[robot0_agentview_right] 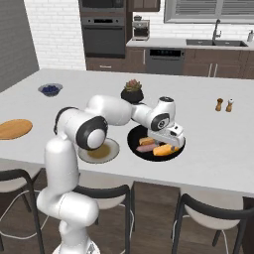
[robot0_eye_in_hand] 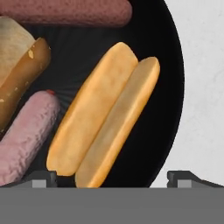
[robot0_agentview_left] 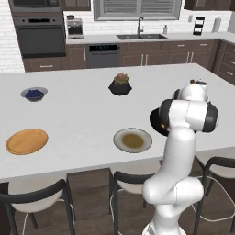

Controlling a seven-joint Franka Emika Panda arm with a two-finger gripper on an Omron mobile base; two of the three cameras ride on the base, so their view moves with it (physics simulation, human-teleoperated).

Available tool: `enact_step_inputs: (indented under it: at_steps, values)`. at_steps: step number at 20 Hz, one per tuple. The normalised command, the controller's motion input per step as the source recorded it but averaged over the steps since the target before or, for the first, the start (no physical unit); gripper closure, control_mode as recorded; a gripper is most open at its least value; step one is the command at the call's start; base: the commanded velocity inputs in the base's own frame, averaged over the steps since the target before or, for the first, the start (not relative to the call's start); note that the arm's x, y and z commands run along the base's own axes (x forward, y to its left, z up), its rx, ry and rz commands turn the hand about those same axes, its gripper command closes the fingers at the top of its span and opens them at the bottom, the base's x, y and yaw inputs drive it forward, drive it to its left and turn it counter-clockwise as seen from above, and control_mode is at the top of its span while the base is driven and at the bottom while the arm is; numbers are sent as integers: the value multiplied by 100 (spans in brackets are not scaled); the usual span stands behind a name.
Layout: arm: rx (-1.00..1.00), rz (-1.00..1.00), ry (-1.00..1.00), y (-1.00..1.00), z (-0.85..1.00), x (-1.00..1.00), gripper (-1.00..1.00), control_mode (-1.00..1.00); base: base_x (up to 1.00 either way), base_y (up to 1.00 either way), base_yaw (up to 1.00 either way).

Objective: Place one bun and one sausage from the bowl on each plate.

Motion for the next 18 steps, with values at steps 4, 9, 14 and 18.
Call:
enact_step_inputs:
  at_steps: [4, 9, 14, 18]
  values:
    - [0, -5, 2, 1, -12, 11, -100, -100, 0, 0, 0]
    - [0, -13, 3, 0, -9, 1, -100, -100, 0, 0, 0]
    - [2, -15, 1, 0, -10, 0, -100, -100, 0, 0, 0]
    - [0, -11, 0, 0, -15, 11, -100, -100, 0, 0, 0]
